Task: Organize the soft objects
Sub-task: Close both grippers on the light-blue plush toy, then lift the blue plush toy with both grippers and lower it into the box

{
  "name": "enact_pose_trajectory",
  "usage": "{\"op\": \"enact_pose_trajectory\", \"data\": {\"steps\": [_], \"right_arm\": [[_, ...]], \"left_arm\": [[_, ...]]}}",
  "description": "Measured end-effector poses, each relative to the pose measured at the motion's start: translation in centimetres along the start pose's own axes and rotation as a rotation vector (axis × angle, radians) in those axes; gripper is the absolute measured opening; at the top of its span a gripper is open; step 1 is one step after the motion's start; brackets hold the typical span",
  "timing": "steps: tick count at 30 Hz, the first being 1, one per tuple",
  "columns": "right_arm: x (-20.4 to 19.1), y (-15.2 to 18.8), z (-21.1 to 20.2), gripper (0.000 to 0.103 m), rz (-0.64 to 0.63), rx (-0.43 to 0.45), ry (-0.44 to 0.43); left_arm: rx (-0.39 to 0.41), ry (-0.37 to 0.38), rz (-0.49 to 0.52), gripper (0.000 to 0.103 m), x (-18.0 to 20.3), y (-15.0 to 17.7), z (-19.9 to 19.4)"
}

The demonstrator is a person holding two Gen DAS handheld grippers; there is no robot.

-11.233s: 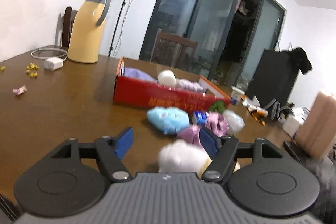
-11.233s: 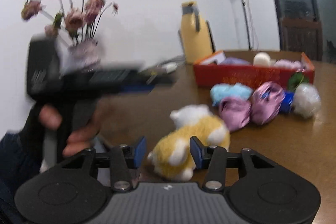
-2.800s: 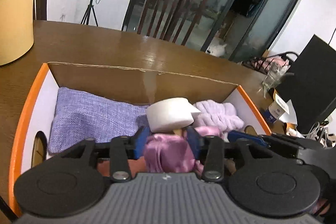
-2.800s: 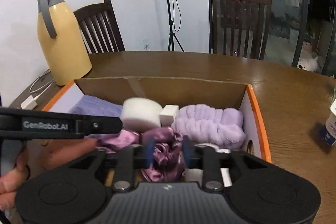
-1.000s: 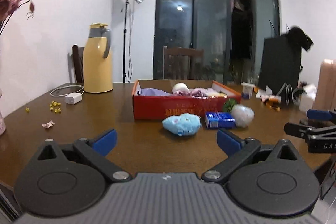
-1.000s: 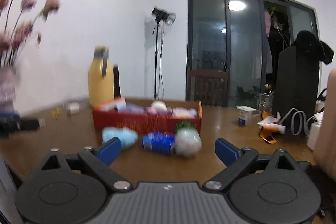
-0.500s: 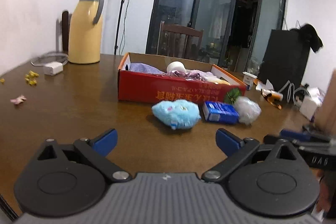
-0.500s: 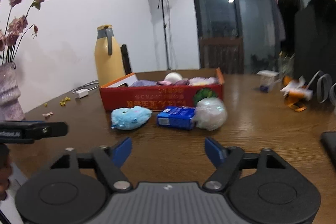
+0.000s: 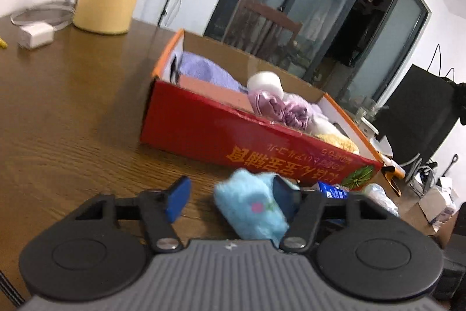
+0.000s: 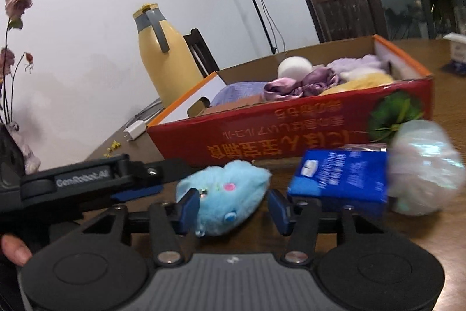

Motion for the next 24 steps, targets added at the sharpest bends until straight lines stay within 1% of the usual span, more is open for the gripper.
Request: {"op": "enact_pose_trajectory", "data": {"steps": [1, 2, 4, 6, 8, 10, 11, 12, 13, 15, 16, 17, 18, 19, 22, 24], "right_arm": [[0.0, -0.1, 0.3, 0.042, 0.019, -0.004, -0.011], [0.0, -0.1, 0.4, 0.041, 0.024, -0.006, -0.016], [-0.1, -0.1, 0.2, 0.038, 0.022, -0.008, -0.016], [-0.1, 0.2, -0.7, 0.033, 0.029, -0.016, -0.021], [-0.4, 0.6, -2.3, 0.033, 0.017, -0.04, -0.041], [-1.5, 1.5, -4.2, 0.035, -0.029, -0.107, -0.1], [-2.1, 2.1, -5.3, 0.037, -0.051, -0.147, -0.148], [-2.8, 2.6, -6.4, 0.038, -0.072, -0.172, -0.197], [-3.1, 2.9, -7.6, 0.036, -0.089, -0.169, -0.215], [-3.2, 2.8, -9.8, 0.037, -0.121, -0.133, -0.186], [-3.0, 2.5, -10.5, 0.038, -0.122, -0.11, -0.164], [-2.6, 2.1, -11.0, 0.039, -0.106, -0.084, -0.148], [-2.1, 1.8, -11.3, 0.044, -0.078, -0.062, -0.139], [-1.5, 1.6, -11.2, 0.048, -0.047, -0.043, -0.129], [0.0, 1.7, -9.3, 0.057, 0.045, -0.009, -0.097], [0.6, 2.2, -7.8, 0.059, 0.103, -0.012, -0.075]], "left_arm": [[-0.013, 0.032, -0.005, 0.042, 0.1, 0.2, 0.2], [-0.018, 0.046, -0.019, 0.041, 0.1, 0.3, 0.2], [-0.022, 0.05, -0.019, 0.038, 0.3, 0.5, -0.3], [-0.032, 0.063, -0.024, 0.037, 0.6, 1.0, -1.3], [-0.047, 0.069, -0.03, 0.037, 1.0, 1.7, -2.9], [-0.04, 0.071, -0.013, 0.039, 1.4, 2.4, -4.6], [-0.032, 0.078, -0.002, 0.039, 1.6, 2.6, -5.4], [-0.023, 0.084, 0.0, 0.041, 1.6, 2.8, -6.1], [-0.015, 0.077, -0.002, 0.042, 1.5, 2.9, -6.8], [-0.005, 0.052, -0.003, 0.046, 1.0, 2.9, -7.8], [0.008, 0.047, -0.017, 0.051, 0.7, 2.8, -8.6], [0.017, 0.051, -0.033, 0.053, 0.4, 2.7, -9.1], [0.025, 0.063, -0.052, 0.058, 0.2, 2.7, -9.7], [0.027, 0.085, -0.071, 0.06, 0.1, 2.8, -10.0], [-0.001, 0.12, -0.089, 0.06, 0.3, 3.2, -9.2], [-0.02, 0.118, -0.109, 0.06, 0.3, 3.6, -8.5]]}}
Point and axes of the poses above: each gripper's, at about its wrist camera, not at the fingertips, and z roughly the way its jaws point, x to its right, y to its underside, the point moved 5 cm from there along z, roughly the way its jaws point, and after that the axes turned 9 degrees about x, right-handed, at the moved point
